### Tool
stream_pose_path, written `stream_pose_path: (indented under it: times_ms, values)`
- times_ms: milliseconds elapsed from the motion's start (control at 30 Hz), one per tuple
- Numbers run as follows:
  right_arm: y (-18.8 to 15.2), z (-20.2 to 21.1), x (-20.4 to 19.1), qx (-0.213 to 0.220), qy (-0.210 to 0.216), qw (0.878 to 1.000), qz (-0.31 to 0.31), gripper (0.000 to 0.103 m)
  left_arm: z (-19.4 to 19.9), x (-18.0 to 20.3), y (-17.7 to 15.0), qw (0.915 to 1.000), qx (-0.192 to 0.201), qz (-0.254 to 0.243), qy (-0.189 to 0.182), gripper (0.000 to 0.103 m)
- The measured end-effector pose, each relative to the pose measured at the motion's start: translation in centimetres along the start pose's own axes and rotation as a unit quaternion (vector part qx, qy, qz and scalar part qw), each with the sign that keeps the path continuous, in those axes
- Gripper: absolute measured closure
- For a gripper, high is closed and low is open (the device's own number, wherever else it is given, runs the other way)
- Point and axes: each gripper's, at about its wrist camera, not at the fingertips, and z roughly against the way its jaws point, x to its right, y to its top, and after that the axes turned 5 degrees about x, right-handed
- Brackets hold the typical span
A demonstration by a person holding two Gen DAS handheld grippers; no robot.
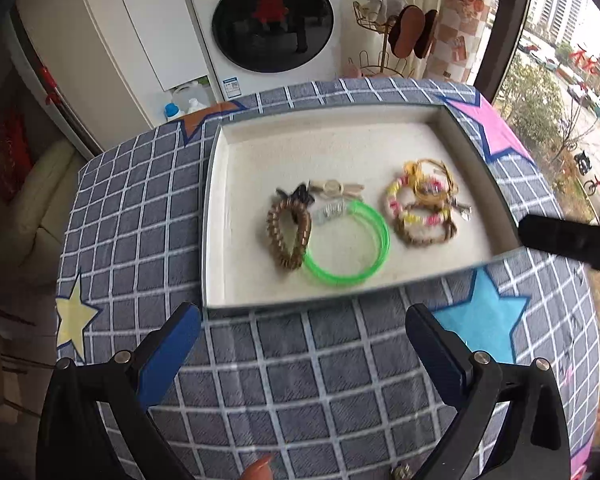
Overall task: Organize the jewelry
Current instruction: 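Withdraw both open tools from the tray, then grasp the silver heart pendant with the left tool while the right tool grasps the pink heart brooch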
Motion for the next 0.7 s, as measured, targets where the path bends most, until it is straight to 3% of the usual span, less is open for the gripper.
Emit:
stream_pose_path:
  times_ms: [33,67,333,700]
  values:
    - [-0.3,0.1,0.2,-0.003,0.007,1.0,-0.006,0.003,0.2,-0.2,-0.7,1.0,-0.005,0.002,-0.004,0.0]
    - [-0.6,0.2,0.3,-0.008,0.013,1.0,-0.01,0.001,0.4,-0.4,-1.5,0.9999,-0.011,0.003,-0.009,0.0]
    - [-3.3,0.9,0.3,-0.047,-0.004,0.999,0.016,0.0,0.8,-1.1,-7.0,0.998,-0.054,0.019,-0.025,0.0]
    - [-7.7,0.3,1.7,-0.092,-0.026,0.995,0.008,0.0,0.9,-0.1,-13.0,0.9912,-0.112,0.052,-0.049,0.0]
